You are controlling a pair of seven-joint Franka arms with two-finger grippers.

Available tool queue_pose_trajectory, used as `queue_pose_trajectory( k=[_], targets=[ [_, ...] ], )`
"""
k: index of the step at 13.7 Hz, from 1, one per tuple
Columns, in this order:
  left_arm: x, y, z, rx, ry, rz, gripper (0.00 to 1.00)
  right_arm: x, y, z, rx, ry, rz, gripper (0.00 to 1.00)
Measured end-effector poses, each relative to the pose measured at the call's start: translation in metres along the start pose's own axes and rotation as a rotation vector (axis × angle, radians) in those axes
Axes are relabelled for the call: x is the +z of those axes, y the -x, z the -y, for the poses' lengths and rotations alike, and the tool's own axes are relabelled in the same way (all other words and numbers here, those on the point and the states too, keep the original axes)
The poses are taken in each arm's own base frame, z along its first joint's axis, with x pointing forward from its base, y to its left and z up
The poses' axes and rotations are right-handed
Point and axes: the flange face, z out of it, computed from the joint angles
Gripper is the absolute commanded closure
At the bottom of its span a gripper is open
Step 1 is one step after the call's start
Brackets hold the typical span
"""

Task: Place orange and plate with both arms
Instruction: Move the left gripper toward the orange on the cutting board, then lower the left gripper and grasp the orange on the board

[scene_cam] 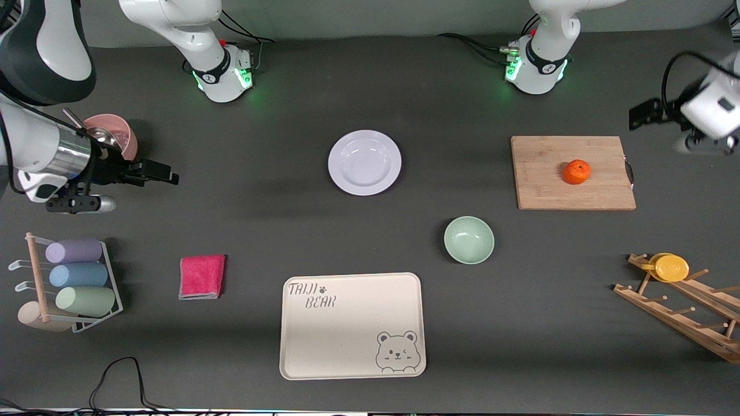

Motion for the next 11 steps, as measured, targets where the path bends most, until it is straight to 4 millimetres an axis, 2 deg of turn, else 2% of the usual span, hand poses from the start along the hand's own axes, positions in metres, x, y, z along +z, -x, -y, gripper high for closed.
queue_pose_trajectory(
  k=[2,4,6,8,11],
  targets=[
    [0.004,0.029,-0.002,0.001,-0.005,0.0,0.0,0.015,0.0,0.007,0.005,-0.043,0.001,0.0],
    [0.019,0.038,-0.003,0.003,-0.004,0.023,0.0,0.02,0.0,0.017,-0.021,-0.017,-0.014,0.0],
    [0.035,0.034,-0.004,0.006,0.0,0.049,0.0,0.02,0.0,0.015,-0.064,0.104,-0.031,0.0],
    [0.06,0.026,-0.004,0.01,0.005,0.085,0.0,0.021,0.001,0.017,-0.103,0.201,-0.035,0.0],
    [0.118,0.009,-0.003,0.014,0.009,0.096,0.0,0.021,0.001,0.016,-0.115,0.237,-0.036,0.0]
  ],
)
